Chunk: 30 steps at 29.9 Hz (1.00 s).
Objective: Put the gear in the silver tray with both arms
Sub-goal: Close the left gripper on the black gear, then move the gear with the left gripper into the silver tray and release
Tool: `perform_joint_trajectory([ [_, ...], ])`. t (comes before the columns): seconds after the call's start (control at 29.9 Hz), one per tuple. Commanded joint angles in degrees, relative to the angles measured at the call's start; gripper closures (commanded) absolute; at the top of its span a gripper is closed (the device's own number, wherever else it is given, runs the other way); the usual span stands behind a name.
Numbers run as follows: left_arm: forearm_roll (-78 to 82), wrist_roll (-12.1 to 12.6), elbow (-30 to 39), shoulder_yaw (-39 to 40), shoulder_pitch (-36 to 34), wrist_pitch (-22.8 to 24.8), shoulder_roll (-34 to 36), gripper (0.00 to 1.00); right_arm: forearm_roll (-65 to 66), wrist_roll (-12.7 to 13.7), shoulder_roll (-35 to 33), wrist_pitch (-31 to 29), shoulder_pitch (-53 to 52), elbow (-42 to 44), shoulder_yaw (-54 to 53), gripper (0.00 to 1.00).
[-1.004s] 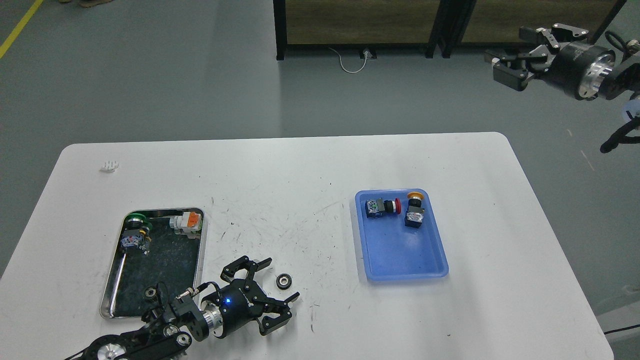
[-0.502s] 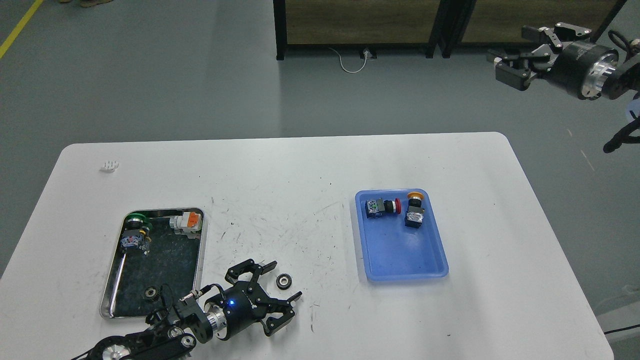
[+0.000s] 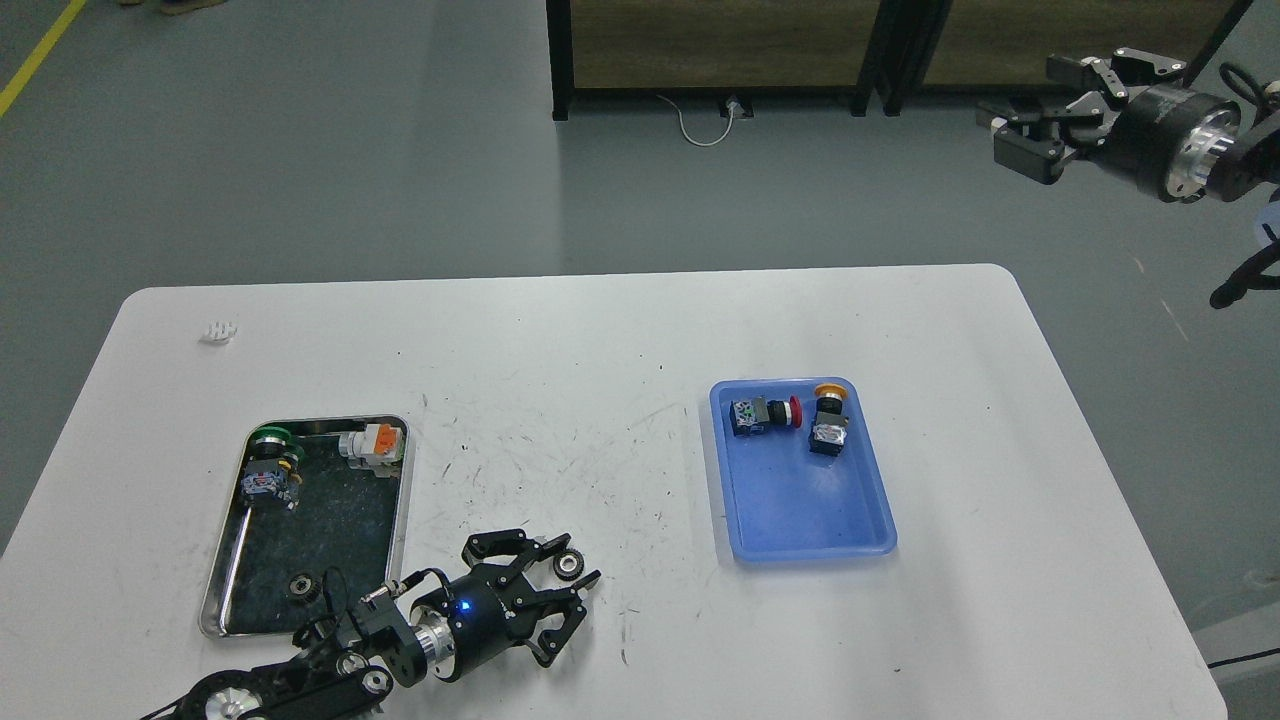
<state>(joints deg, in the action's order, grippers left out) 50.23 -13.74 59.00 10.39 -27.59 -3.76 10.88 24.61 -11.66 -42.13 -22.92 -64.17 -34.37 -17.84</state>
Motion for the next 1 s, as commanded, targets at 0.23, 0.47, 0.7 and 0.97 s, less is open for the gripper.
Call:
perform_joint_trajectory([
  [0.23,0.0,0.5,0.0,0.1,-0.4,0.6,0.3,0.78,0.1,0.0,0.0,0.1,0.1,0.0,0.0,0.15],
  [0.47,-4.5,0.6,6.0,3.3,-3.2,1.9,8.3,0.77,0.2,-0.1,0.0,0.0,0.2,0.0,0.0,0.15],
  [0.7,-9.8,0.5,12.5,5.2,-6.2,4.5,22.6,0.77,0.2,-0.1,0.5,0.1,0.5,0.0,-0.3,0.15],
  [0.97,-11.1,0.1,11.8,5.1,-3.3,5.1,28.9,0.76,0.3,-0.1,1.4,0.1,1.0,0.4,-0.5,0.15],
])
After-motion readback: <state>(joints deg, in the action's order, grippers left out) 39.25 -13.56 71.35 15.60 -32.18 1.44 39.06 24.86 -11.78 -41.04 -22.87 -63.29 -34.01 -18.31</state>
